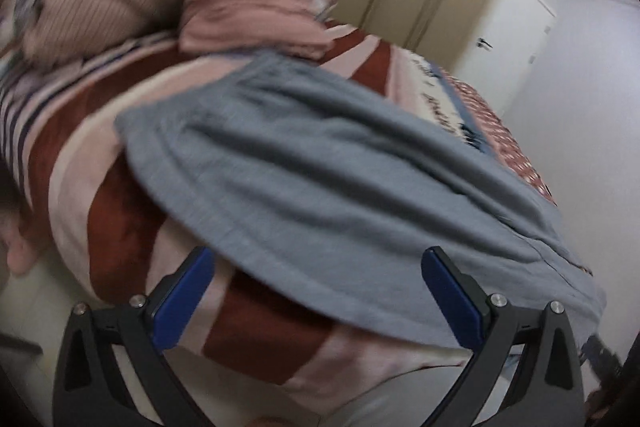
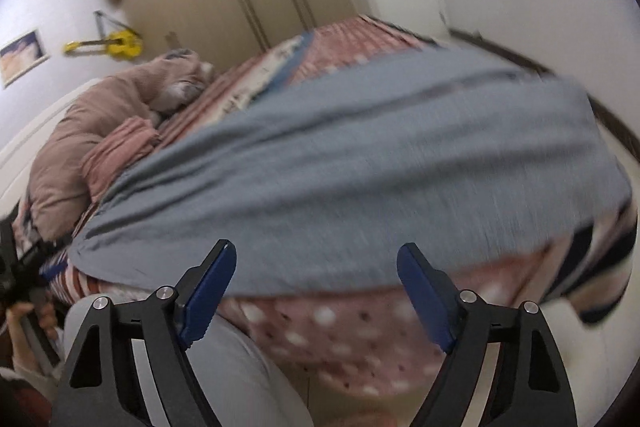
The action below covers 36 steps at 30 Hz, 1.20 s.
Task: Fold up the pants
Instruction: 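Grasp the waistband with the left gripper while the right gripper grasps the leg hem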
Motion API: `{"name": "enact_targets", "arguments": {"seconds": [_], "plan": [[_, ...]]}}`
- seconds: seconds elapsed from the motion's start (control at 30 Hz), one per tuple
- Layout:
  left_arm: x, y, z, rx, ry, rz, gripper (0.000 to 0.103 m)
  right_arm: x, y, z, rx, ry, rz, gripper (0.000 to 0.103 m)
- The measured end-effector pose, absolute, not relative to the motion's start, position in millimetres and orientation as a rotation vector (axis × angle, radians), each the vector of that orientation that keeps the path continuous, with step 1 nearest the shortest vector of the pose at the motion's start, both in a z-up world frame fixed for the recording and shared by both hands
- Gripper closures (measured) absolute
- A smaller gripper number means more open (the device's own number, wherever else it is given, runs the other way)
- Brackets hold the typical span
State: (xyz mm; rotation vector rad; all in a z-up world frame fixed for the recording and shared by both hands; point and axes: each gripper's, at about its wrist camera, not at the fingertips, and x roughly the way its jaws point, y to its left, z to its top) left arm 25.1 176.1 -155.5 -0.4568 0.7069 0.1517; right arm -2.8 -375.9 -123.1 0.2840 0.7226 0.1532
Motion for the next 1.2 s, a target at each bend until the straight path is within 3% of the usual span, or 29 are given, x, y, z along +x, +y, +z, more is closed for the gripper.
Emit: {"name": "enact_targets", "arguments": {"seconds": [0.17, 0.23, 0.5, 0.57, 0.67, 0.73, 0.8, 0.9, 1.0, 1.2], "plan": [[30.0, 185.4, -177.5, -0.574, 0.724, 0.107, 0.003, 3.9, -392.9, -142.3, 0.424, 0.765, 0.155, 0.024], [31.9, 184.9, -180.1, -0.595, 0.739, 0.097, 0.011, 6.7, -394.9, -147.1, 0.455, 0.776, 0.145, 0.025], [34.8, 188.1, -185.6, -0.616, 0.729, 0.097, 0.012, 6.3, -387.2, -146.0, 0.438, 0.788, 0.093, 0.035], [36.1, 189.6, -185.2, -0.618, 0.720, 0.100, 0.016, 7.2, -387.7, -146.7, 0.450, 0.776, 0.084, 0.037], [38.0, 190.7, -181.2, -0.602, 0.701, 0.115, 0.038, 5.9, -391.5, -146.4, 0.470, 0.741, 0.071, 0.038], [40.6, 191.3, -178.1, -0.582, 0.705, 0.135, 0.064, 6.8, -391.5, -144.1, 0.475, 0.715, 0.054, 0.045], [41.2, 191.8, -174.5, -0.568, 0.698, 0.139, 0.078, 8.5, -390.6, -138.8, 0.472, 0.682, 0.044, 0.066], [40.4, 193.2, -168.0, -0.558, 0.674, 0.126, 0.092, 14.1, -390.6, -132.9, 0.482, 0.651, 0.053, 0.077], [34.4, 194.2, -157.3, -0.538, 0.633, 0.130, 0.095, 17.6, -388.8, -126.6, 0.458, 0.620, 0.033, 0.092], [23.8, 193.6, -136.4, -0.506, 0.574, 0.132, 0.098, 22.4, -388.9, -113.6, 0.434, 0.570, 0.054, 0.095]]}}
